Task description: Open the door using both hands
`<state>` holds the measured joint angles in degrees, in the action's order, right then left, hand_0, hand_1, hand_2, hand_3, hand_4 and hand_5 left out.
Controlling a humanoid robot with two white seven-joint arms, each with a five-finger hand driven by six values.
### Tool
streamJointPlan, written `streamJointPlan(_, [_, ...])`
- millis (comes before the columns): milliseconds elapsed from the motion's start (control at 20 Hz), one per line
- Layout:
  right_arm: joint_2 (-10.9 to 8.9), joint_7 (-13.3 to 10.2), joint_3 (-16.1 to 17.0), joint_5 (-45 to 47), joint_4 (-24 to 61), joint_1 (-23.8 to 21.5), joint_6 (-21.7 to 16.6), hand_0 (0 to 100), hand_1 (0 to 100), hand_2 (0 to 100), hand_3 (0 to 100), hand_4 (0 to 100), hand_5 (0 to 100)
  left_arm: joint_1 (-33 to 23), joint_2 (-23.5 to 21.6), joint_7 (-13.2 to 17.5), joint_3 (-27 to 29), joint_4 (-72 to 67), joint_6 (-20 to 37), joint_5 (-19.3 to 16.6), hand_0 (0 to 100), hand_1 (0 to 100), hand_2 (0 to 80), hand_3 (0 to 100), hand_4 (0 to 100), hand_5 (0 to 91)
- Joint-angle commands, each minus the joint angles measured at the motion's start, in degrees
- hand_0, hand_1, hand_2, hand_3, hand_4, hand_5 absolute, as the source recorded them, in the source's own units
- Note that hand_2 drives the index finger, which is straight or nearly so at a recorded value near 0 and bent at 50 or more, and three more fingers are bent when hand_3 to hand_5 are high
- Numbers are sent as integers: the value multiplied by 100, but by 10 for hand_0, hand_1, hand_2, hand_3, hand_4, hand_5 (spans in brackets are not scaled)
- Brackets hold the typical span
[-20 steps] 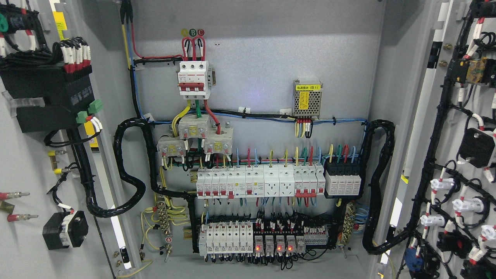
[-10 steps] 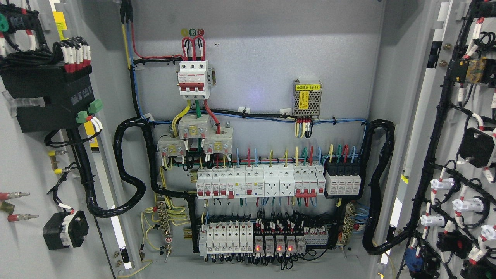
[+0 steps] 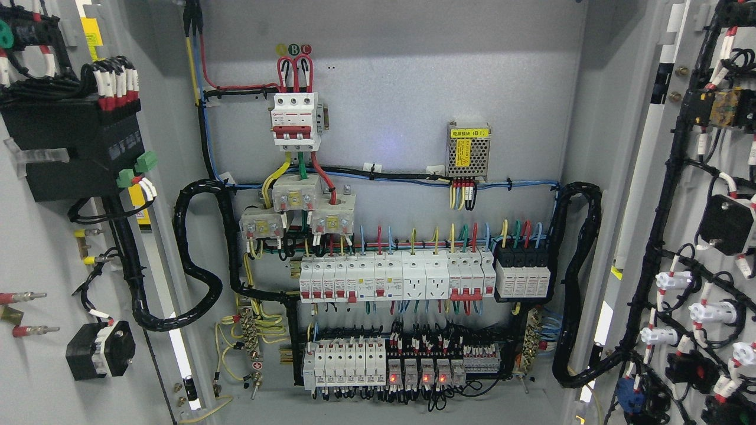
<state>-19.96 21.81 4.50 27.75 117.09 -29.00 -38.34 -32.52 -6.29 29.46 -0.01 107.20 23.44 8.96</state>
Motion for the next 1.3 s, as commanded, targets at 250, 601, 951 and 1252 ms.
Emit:
streamJointPlan(250, [-333,-370,350,11,288,386,20,215,61,0,0,0,0,272,-48,42,500,1181,257,561,105,43,33,70,13,0])
streamJointPlan(601, [-386,-370,350,11,279,633,336,215,60,0,0,0,0,466,-83,139,879,1172,222,1045,94,30,41,74,24,0])
streamJointPlan(951, [-342,-379,376,46,279,747,450,215,60,0,0,0,0,475,-189,209,1239,1163,178,1545,90,18,47,125,40,0])
streamJointPlan(1252, [-324,-370,394,635,279,694,521,215,60,0,0,0,0,475,-215,218,1670,1155,-85,2038,71,0,47,96,35,0])
